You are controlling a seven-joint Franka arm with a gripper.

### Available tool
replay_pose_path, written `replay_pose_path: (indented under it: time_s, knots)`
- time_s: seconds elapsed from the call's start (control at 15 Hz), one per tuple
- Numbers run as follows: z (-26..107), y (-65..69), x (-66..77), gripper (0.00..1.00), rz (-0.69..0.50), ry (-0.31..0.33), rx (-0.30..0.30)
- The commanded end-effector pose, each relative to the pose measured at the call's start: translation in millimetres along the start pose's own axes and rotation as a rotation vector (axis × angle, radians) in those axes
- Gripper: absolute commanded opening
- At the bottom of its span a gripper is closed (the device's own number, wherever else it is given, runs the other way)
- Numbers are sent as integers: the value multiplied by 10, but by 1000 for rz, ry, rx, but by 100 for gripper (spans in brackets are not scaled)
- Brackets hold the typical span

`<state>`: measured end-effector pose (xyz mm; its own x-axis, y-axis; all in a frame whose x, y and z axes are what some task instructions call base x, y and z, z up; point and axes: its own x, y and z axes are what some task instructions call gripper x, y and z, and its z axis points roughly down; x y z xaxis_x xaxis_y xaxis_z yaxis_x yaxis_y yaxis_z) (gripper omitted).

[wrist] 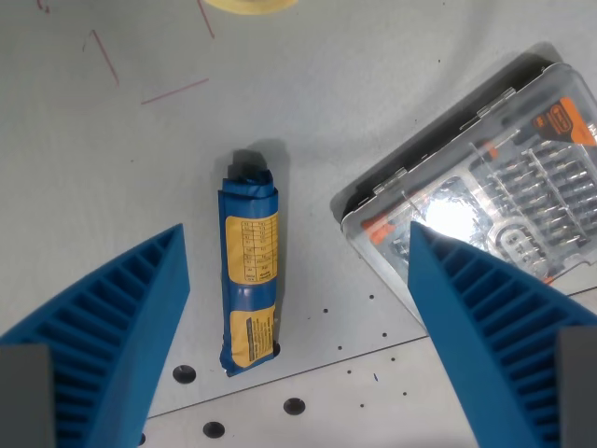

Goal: Move above the blue bag

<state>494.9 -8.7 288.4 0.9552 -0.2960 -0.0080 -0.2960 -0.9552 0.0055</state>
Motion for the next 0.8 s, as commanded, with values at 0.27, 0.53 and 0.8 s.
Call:
replay_pose_path:
  time_s: [0.27, 0.53, 0.8]
  knots:
    - [-8, 0, -1, 100, 1, 1, 0]
    - [5, -3, -10, 100, 6, 3, 1]
    - [48, -15, -40, 100, 14, 12, 4]
